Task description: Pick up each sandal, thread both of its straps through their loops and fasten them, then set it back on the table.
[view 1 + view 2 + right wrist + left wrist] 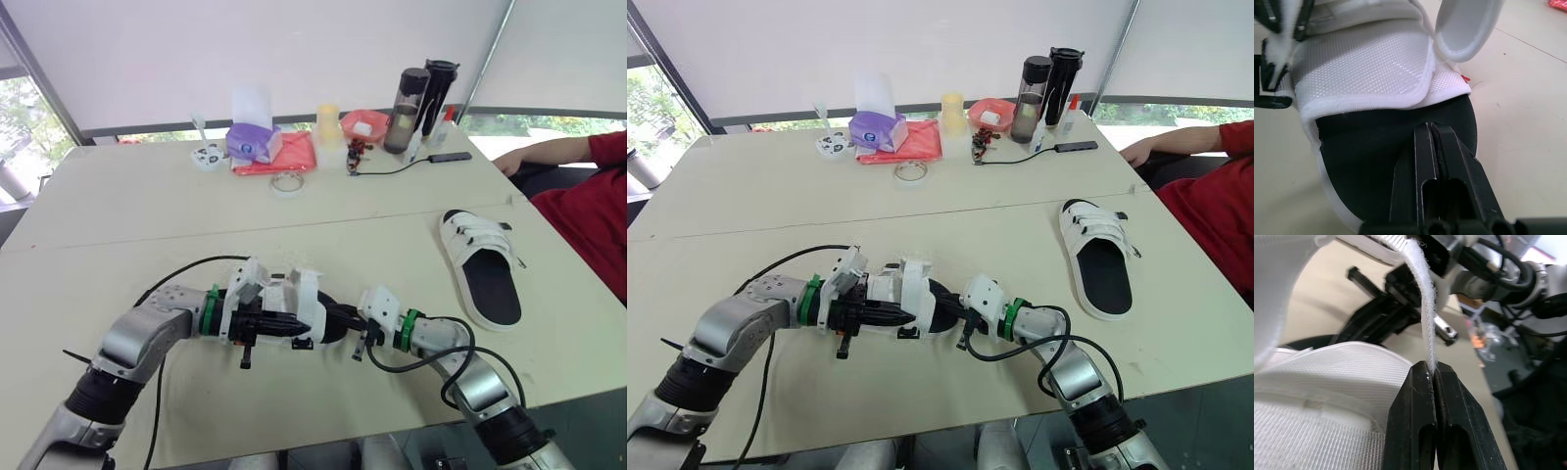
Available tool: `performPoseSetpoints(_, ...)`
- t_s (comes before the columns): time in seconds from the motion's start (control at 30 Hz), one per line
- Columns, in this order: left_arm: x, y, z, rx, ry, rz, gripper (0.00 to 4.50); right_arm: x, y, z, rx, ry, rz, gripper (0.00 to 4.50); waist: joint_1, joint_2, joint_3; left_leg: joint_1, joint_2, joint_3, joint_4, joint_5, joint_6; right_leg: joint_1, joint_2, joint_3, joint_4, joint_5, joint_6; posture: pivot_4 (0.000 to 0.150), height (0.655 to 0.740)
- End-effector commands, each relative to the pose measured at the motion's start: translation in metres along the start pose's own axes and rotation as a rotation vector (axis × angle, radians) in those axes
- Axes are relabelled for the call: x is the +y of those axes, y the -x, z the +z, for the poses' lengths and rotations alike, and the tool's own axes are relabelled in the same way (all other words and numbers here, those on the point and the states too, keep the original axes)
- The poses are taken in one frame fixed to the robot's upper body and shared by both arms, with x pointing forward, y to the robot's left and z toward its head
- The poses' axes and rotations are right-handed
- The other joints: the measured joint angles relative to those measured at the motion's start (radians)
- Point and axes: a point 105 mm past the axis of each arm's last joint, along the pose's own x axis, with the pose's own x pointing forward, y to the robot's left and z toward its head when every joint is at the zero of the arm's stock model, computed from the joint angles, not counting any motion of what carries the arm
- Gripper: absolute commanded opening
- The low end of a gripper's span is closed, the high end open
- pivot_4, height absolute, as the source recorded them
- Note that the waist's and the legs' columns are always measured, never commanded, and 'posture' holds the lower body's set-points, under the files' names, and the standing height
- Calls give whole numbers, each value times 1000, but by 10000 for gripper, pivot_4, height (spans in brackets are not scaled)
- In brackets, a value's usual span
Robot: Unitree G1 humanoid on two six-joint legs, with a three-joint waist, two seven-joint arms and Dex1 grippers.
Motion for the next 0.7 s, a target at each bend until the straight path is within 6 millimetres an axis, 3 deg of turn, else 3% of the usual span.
performPoseSetpoints(0.03, 11, 5, -6, 1, -18, 91, 111, 3, 8, -46, 172, -90, -28, 0, 1, 0, 0, 0, 0, 0, 0, 0, 0, 0, 0, 0, 0, 0, 0, 1500, 7400)
performPoseSetpoints(0.57, -14, 1, -10, -47, 80, 46, 111, 3, 8, -48, 176, -104, -31, 0, 0, 0, 0, 0, 0, 0, 0, 0, 0, 0, 0, 0, 0, 0, 0, 1500, 7400)
performPoseSetpoints(0.7, -12, 2, -16, -19, 71, 72, 111, 2, 7, -49, 175, -103, -31, 0, -1, 0, 0, 0, 0, 0, 0, 0, 0, -2, 0, 0, -1, 0, 0, 1500, 7400)
